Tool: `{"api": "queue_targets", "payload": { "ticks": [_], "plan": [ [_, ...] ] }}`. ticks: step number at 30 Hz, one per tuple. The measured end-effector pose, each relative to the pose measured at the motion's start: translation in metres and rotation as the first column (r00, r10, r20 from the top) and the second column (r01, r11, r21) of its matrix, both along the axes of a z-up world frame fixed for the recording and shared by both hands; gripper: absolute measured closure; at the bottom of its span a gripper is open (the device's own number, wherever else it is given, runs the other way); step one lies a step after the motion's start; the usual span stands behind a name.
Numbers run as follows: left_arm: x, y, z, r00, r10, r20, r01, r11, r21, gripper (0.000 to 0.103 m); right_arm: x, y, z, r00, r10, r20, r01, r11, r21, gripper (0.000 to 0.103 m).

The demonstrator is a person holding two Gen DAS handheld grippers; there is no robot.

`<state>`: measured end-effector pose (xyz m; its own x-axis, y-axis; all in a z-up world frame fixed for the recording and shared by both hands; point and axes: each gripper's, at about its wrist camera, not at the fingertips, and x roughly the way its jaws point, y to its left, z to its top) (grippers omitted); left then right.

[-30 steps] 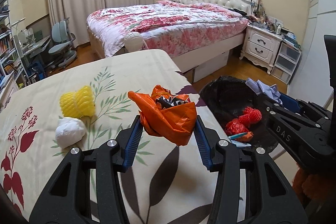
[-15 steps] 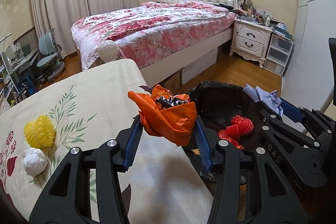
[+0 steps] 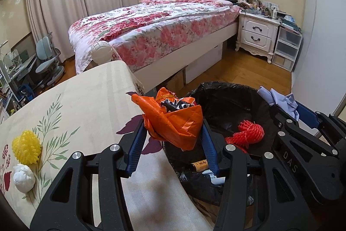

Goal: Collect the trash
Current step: 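Open both grippers over the bin, dropping the bag and cloth, then move both grippers back toward the white tissue and yellow net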

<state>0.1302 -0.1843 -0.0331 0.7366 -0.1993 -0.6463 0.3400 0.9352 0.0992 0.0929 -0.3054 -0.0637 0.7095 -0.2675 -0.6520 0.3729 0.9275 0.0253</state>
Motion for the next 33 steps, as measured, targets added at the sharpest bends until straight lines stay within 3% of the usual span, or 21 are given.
{"api": "queue_targets", "payload": {
  "ticks": [8,12,22,33],
  "plan": [
    [0.004,-0.008,-0.002,1.0,-0.012,-0.003,0.012,1.0,0.005,0.053,0.003,-0.009,-0.002,1.0,-0.026,-0.004,0.026,1.0,0.002,0.066],
    [0.005,-0.009,0.0,1.0,-0.016,0.006,0.016,1.0,0.011,0.042,0.004,-0.01,-0.004,1.0,-0.025,-0.01,0.025,1.0,0.004,0.055],
    [0.004,-0.004,0.004,0.999,0.012,0.033,-0.013,1.0,0.019,0.017,-0.005,-0.014,0.001,0.998,-0.055,0.007,0.055,0.998,-0.024,0.046],
    [-0.001,0.016,0.01,0.998,0.056,0.038,-0.056,0.998,0.006,0.013,-0.012,-0.01,0.005,0.998,-0.062,0.015,0.063,0.997,-0.048,0.027]
  ]
}}
